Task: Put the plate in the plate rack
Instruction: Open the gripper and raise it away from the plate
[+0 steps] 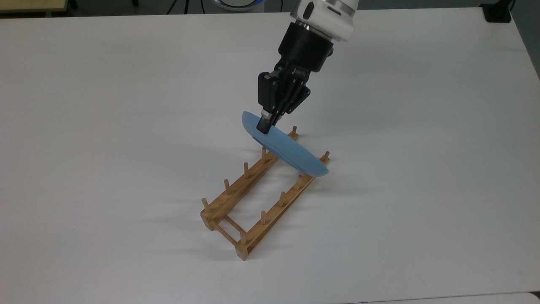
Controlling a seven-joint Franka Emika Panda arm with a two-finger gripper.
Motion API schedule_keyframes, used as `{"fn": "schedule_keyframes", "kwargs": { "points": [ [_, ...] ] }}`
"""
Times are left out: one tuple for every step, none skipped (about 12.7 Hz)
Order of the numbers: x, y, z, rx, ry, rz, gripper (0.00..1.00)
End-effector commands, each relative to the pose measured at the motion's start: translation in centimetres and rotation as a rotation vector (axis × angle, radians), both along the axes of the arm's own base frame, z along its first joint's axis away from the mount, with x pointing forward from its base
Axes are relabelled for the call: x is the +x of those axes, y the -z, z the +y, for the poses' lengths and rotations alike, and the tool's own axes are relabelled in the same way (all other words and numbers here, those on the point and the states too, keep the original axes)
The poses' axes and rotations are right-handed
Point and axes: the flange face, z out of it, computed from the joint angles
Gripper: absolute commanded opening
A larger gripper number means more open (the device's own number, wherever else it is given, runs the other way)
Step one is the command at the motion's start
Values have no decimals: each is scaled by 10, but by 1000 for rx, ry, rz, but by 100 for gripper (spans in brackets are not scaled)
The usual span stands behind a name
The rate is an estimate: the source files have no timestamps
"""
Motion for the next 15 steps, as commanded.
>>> {"fn": "schedule_keyframes", "kwargs": {
  "points": [
    [-2,11,8,-20,34,-9,3],
    [-1,15,11,-19,37,-14,8],
    [-2,21,18,-9,43,-26,32],
    [-1,24,20,14,66,-44,84],
    [-2,24,22,30,79,-62,100],
    [-4,24,31,49,82,-81,100],
    [-5,21,33,96,115,-111,100],
    [-4,14,34,145,146,-148,100],
    [-3,6,33,194,177,-184,100],
    [-3,2,32,243,213,-210,100],
    [-3,-8,34,314,256,-243,100],
    [-4,-18,38,434,329,-260,100],
    [-6,-19,42,580,411,-229,100],
    [-6,-19,42,707,485,-169,100],
    [-4,-18,30,858,600,-70,100]
  ]
}}
